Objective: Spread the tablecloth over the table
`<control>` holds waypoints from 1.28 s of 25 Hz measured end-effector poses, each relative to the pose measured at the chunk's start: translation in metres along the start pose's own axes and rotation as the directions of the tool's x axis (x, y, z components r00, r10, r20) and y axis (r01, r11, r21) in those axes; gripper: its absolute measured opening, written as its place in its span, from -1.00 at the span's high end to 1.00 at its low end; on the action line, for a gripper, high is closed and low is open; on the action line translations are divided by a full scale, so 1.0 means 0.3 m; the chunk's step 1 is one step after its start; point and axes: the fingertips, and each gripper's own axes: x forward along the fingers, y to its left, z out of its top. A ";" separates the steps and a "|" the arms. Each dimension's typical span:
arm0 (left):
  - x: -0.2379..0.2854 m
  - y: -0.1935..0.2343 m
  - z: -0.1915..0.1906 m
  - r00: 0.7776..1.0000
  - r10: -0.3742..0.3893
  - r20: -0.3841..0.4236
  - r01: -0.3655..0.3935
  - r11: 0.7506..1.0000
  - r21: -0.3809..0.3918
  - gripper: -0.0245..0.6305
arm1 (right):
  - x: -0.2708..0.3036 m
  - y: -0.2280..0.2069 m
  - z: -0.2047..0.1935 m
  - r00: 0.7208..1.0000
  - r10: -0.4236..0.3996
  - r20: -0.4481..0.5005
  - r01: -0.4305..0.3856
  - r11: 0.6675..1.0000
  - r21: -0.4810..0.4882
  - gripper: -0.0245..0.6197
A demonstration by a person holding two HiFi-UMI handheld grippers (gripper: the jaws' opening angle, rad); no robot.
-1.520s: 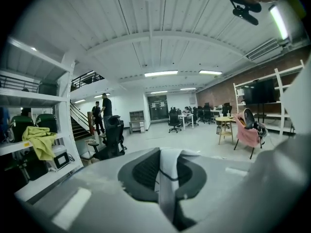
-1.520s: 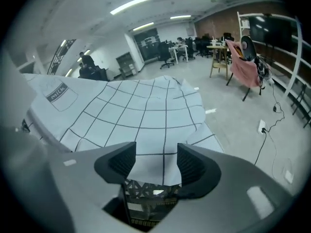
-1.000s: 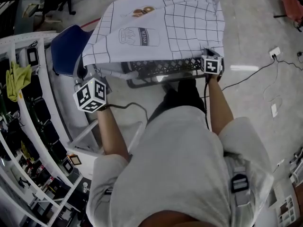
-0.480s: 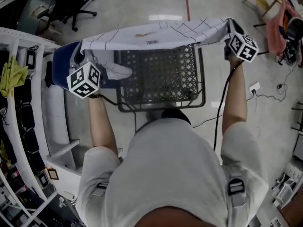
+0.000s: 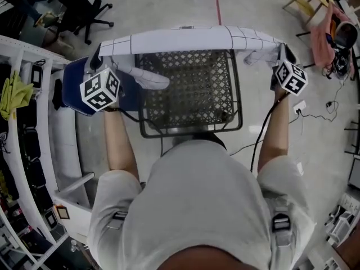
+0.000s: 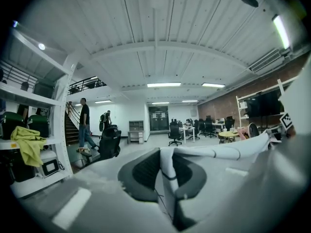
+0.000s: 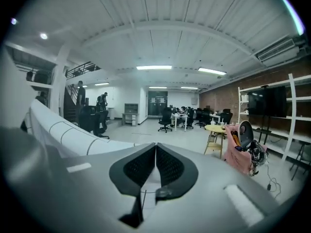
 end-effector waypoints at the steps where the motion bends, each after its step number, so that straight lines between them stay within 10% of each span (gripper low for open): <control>1: -0.021 0.013 -0.020 1.000 -0.002 -0.010 0.002 1.000 0.001 0.86 | -0.035 0.009 -0.009 1.000 0.005 0.010 -0.005 1.000 0.013 0.90; 17: -0.490 0.130 -0.411 0.994 0.021 -0.107 -0.011 0.996 0.088 0.86 | -0.588 0.354 -0.363 0.997 -0.024 -0.070 0.016 0.993 -0.119 0.90; 32: -0.781 0.159 -0.507 0.982 0.091 -0.163 -0.075 0.992 0.104 0.86 | -0.742 0.215 -0.419 0.999 0.027 -0.028 -0.028 0.999 -0.038 0.90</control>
